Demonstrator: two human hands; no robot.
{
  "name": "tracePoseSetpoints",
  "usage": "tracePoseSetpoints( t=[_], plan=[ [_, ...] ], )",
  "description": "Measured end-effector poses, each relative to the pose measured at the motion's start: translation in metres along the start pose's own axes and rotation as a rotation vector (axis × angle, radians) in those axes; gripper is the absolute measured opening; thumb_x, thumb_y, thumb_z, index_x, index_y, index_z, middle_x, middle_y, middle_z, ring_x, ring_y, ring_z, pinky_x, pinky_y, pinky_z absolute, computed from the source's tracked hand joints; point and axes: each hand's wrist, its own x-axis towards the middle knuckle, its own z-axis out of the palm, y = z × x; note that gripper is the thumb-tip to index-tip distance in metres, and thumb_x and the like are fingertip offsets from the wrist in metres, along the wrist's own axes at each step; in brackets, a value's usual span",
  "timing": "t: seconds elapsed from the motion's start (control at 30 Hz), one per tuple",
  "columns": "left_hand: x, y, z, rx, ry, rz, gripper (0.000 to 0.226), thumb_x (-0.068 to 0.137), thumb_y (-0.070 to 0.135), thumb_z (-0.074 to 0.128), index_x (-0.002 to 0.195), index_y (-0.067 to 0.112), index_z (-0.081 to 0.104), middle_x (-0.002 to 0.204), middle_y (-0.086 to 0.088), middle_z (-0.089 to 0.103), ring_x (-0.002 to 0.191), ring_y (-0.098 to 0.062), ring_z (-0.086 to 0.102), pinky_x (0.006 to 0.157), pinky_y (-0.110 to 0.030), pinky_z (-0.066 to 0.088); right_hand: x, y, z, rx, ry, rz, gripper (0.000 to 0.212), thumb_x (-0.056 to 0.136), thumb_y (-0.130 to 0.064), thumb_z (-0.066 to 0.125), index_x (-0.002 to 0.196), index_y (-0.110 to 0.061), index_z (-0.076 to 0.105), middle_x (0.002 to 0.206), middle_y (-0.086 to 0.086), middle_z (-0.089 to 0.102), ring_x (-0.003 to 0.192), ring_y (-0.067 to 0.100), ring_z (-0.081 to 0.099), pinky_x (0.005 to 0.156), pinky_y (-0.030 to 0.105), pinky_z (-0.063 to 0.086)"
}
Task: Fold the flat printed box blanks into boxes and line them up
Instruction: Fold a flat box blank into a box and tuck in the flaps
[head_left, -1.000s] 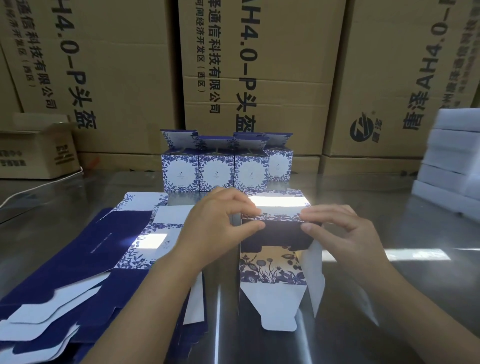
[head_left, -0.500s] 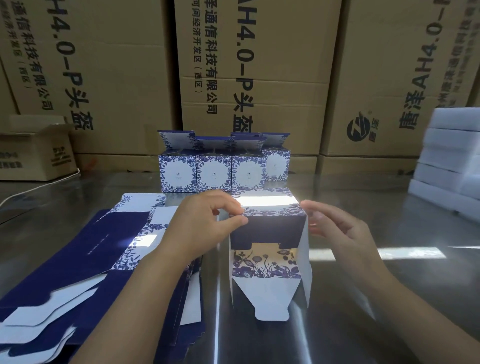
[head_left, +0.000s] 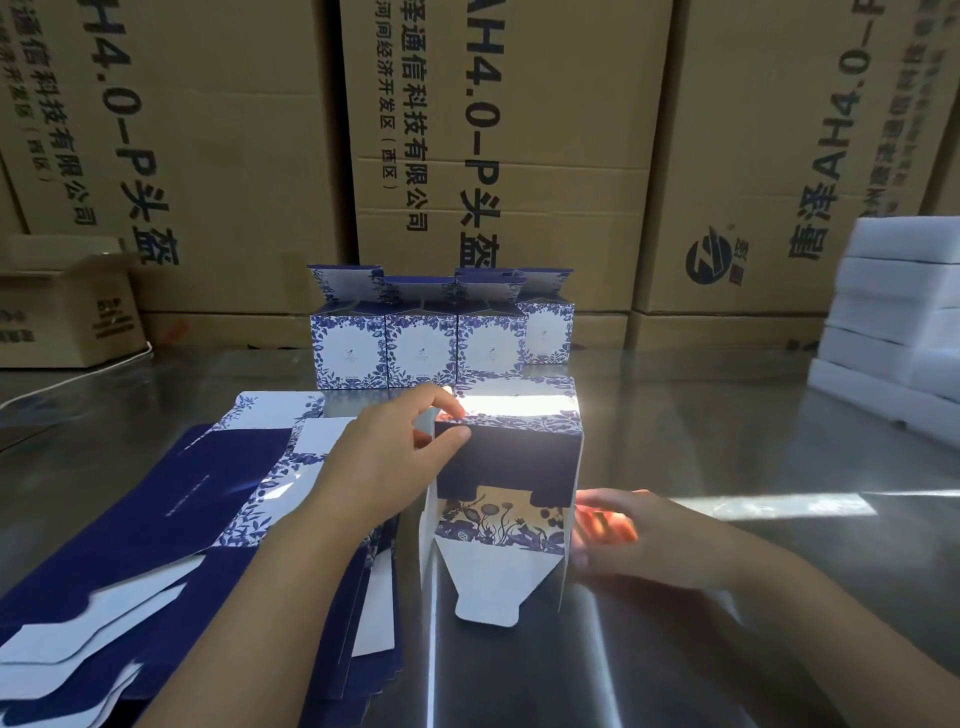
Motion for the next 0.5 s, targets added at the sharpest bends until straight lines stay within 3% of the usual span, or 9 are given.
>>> tracePoseSetpoints(
  t=[0.13,0.2,0.27,0.33,0.4,0.5],
  plan=[
    [-0.0002,-0.0006,0.0011,0.023,-0.008,-0.004,0.008,0.089,0.042,0.057,0.094,0.043,0.052,0.087,0.012,0.064,0.081,-0.002,0.059,0.069,-0.026,0.051,-0.0054,0.0005,0.0027,-0.077,-0.081,0.056,0.108,0.043,-0.08,0.067,0.14,-0.049,0.03,0.114,-0.02,0.041,0.112,0.001,0.037,0.097,0.023,0.033],
    [-0.0001,-0.0006,0.0016,0.025,-0.003,-0.006,0.006,0.089,0.043,0.057,0.091,0.044,0.051,0.083,0.016,0.061,0.081,-0.001,0.059,0.066,-0.024,0.048,-0.0061,-0.0002,0.0061,-0.118,-0.102,0.047,0.116,0.043,-0.084,0.063,0.143,-0.047,0.021,0.124,-0.023,0.034,0.122,0.0,0.026,0.1,0.023,0.028],
    [-0.0002,-0.0005,0.0013,0.021,0.003,-0.004,0.006,0.089,0.044,0.057,0.088,0.045,0.051,0.081,0.021,0.059,0.079,0.0,0.059,0.061,-0.021,0.044,-0.0057,-0.003,0.0077,-0.107,-0.099,0.012,0.109,0.046,-0.085,0.061,0.142,-0.05,0.022,0.125,-0.025,0.038,0.12,0.0,0.029,0.098,0.021,0.029],
    [-0.0003,-0.0008,0.001,0.019,0.011,0.004,0.006,0.089,0.043,0.057,0.088,0.044,0.051,0.08,0.024,0.057,0.077,0.002,0.058,0.057,-0.019,0.04,-0.0052,-0.0063,0.0071,-0.035,-0.068,-0.055,0.084,0.054,-0.081,0.062,0.13,-0.06,0.032,0.106,-0.029,0.055,0.1,-0.003,0.046,0.084,0.013,0.036],
    [-0.0001,-0.0012,0.0014,0.014,0.024,0.006,0.006,0.089,0.043,0.057,0.087,0.043,0.051,0.078,0.026,0.056,0.075,0.005,0.057,0.055,-0.017,0.038,-0.0055,-0.009,0.0058,0.001,-0.039,-0.1,0.069,0.059,-0.079,0.062,0.122,-0.063,0.037,0.088,-0.025,0.059,0.08,-0.004,0.051,0.071,0.01,0.038],
    [0.0005,-0.002,0.0019,-0.006,0.047,0.004,0.009,0.089,0.041,0.058,0.083,0.043,0.05,0.071,0.024,0.055,0.066,0.006,0.056,0.052,-0.016,0.035,-0.0046,-0.0058,0.0055,0.06,-0.044,-0.097,0.085,0.057,-0.083,0.061,0.132,-0.057,0.032,0.087,-0.019,0.06,0.077,-0.011,0.05,0.076,0.015,0.038]
  ],
)
